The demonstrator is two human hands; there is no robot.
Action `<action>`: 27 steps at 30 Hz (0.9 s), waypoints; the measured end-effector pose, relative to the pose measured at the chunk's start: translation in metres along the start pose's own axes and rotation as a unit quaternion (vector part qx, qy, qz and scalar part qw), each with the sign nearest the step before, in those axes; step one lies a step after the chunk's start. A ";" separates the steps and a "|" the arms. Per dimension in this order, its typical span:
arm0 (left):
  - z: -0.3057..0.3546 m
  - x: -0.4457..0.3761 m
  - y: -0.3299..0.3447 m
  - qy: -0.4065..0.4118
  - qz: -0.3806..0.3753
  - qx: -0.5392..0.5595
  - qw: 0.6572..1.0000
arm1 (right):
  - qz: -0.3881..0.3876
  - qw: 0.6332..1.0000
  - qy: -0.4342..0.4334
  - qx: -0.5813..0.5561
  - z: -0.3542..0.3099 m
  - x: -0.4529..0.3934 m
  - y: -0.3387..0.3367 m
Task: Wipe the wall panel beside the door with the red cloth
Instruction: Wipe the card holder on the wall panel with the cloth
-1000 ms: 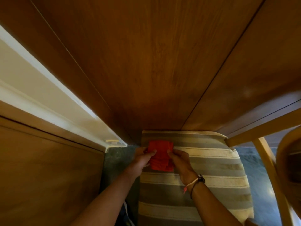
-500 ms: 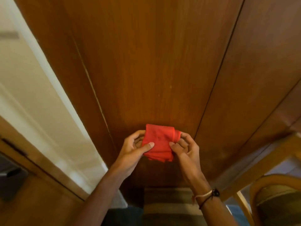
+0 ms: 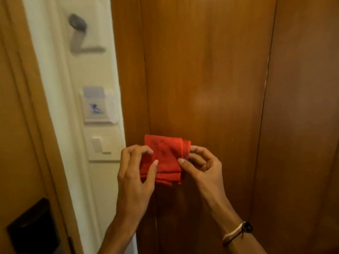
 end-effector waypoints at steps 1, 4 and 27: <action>0.007 -0.006 -0.010 0.042 0.020 -0.042 0.998 | -0.007 1.000 -0.011 0.000 -0.006 -0.002 0.013; 0.017 -0.019 -0.038 0.104 0.064 -0.124 0.985 | -0.017 0.999 -0.040 -0.009 -0.023 -0.001 0.054; -0.071 -0.090 -0.038 0.072 0.059 -0.382 0.919 | 0.027 0.801 -0.414 0.431 -0.070 -0.037 0.147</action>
Point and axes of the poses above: each hand's wrist, its own x-axis away from the middle knuckle, its own y-axis out of the palm, z = x × y, the point moved 7 cm from there along -x, towards the middle knuckle, and after that the axes turned 7 degrees about z, right-handed, at the moved point
